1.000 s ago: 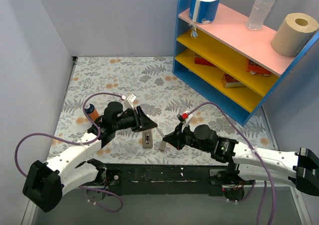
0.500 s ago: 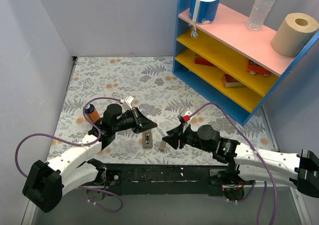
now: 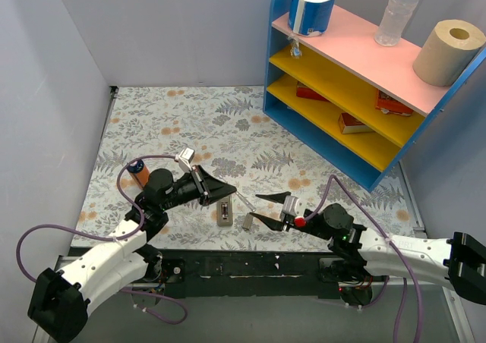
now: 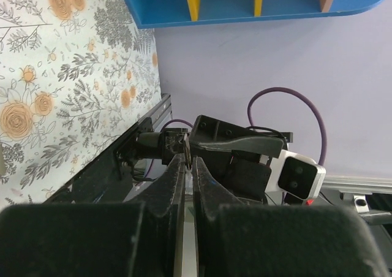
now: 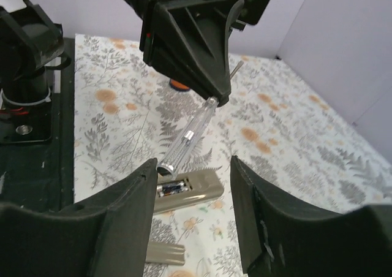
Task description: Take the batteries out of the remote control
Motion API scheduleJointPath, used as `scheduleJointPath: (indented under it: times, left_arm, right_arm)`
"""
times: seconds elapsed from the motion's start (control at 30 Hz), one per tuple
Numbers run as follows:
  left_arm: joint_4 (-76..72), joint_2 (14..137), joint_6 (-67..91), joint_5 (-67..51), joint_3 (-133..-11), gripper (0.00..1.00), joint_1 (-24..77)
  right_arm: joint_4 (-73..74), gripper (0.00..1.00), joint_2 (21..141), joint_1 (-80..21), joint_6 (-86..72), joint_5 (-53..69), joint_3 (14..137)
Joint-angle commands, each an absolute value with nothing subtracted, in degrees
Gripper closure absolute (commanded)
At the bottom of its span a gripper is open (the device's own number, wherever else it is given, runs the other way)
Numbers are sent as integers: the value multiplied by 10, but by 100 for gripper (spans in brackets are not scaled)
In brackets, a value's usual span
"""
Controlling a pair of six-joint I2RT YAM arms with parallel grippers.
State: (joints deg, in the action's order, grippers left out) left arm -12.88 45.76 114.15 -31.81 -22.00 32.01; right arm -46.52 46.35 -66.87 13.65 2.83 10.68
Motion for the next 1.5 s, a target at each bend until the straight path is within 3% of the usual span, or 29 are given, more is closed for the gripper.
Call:
scheduleJointPath:
  times: [0.0, 0.4, 0.83, 0.93, 1.03, 1.07, 1.1, 1.13, 1.2, 1.23, 1.3, 1.33, 1.47]
  left_arm:
    - [-145, 441, 1356, -305, -208, 100, 320]
    - [-161, 416, 1394, -294, -194, 100, 320]
    - [-127, 379, 1398, -263, -194, 100, 319]
    - [-132, 378, 1401, -265, -190, 100, 320]
    - [-132, 372, 1403, -261, -187, 100, 320]
    - [-130, 371, 1401, -260, -187, 100, 320]
    - [-129, 369, 1396, -261, -187, 100, 320]
    - [-124, 368, 1392, -265, -187, 94, 320]
    - [-110, 367, 1374, -268, -190, 71, 319]
    - [-81, 367, 1362, -267, -199, 48, 320]
    - [-44, 367, 1332, -262, -211, 33, 319]
    - [-4, 368, 1282, -256, -222, 26, 319]
    - [144, 403, 1134, -201, -337, 22, 320]
  right_arm:
    - [-560, 45, 461, -674, 188, 32, 121]
    - [-609, 53, 525, -690, 179, -31, 149]
    - [-653, 56, 584, -705, 159, -96, 163]
    - [-664, 62, 593, -708, 156, -101, 168]
    - [-677, 76, 599, -709, 155, -107, 167]
    - [-682, 91, 599, -709, 154, -108, 165]
    - [-692, 99, 599, -710, 156, -108, 163]
    - [-692, 99, 595, -710, 156, -107, 163]
    - [-656, 99, 585, -710, 157, -112, 166]
    - [-630, 99, 570, -710, 160, -127, 172]
    - [-549, 99, 550, -710, 174, -137, 199]
    - [-480, 99, 534, -709, 197, -140, 206]
    - [-284, 99, 502, -687, 236, -154, 267]
